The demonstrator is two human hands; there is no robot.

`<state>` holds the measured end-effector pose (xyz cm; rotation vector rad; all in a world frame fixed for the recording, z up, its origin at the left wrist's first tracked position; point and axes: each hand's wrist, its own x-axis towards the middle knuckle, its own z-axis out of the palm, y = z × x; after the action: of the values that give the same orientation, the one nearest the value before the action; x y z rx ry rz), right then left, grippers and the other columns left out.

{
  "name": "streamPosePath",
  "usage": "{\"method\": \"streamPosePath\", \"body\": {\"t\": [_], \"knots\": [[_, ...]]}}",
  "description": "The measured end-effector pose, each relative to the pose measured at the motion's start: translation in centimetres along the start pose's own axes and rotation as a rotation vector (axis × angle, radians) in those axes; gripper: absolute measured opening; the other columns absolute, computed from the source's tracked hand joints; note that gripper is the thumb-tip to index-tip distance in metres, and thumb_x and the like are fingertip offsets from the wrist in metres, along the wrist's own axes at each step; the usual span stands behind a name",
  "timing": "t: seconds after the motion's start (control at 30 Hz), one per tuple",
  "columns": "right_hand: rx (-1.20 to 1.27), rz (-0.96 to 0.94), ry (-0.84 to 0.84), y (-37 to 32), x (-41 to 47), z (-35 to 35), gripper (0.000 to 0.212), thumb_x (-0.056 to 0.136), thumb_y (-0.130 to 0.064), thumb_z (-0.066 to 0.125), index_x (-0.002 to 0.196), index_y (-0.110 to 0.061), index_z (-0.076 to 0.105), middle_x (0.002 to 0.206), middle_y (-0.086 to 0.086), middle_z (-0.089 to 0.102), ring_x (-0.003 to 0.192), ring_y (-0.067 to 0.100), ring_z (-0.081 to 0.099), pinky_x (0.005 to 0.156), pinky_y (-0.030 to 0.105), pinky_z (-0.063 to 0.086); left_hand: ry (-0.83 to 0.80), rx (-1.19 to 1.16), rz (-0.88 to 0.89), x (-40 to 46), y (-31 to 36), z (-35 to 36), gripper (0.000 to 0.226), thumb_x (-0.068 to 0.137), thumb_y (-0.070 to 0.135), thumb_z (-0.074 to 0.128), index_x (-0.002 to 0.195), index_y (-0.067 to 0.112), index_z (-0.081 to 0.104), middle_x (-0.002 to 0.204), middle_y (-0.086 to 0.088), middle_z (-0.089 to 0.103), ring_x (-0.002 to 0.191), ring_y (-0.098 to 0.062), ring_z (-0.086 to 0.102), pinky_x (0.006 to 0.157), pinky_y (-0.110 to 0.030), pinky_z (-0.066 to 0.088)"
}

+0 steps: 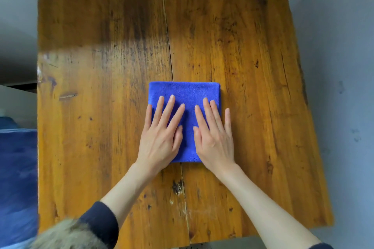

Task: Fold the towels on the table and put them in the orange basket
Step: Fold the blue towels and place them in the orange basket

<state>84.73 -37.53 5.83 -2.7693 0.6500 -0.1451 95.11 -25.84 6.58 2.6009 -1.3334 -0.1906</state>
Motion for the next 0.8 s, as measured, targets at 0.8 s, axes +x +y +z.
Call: {"method": "streamPosePath", "body": {"t": [0.8], "knots": [[0.4,0.784,-0.094,0.6,1.6,-3.5,0.032,0.089,-0.038,0.058,0.115,-0.019,0.058,0.1,-0.003,0.065,0.098,0.021,0.06,0.093,0.038,0.038,-0.022,-0.779,-0.813,0.8,-3.1,-3.4,0.029,0.083,0.029,0.068,0.109,0.019,0.06,0.087,0.002,0.064,0.078,-0.01,0.057,0.078,-0.028,0.045]]}}
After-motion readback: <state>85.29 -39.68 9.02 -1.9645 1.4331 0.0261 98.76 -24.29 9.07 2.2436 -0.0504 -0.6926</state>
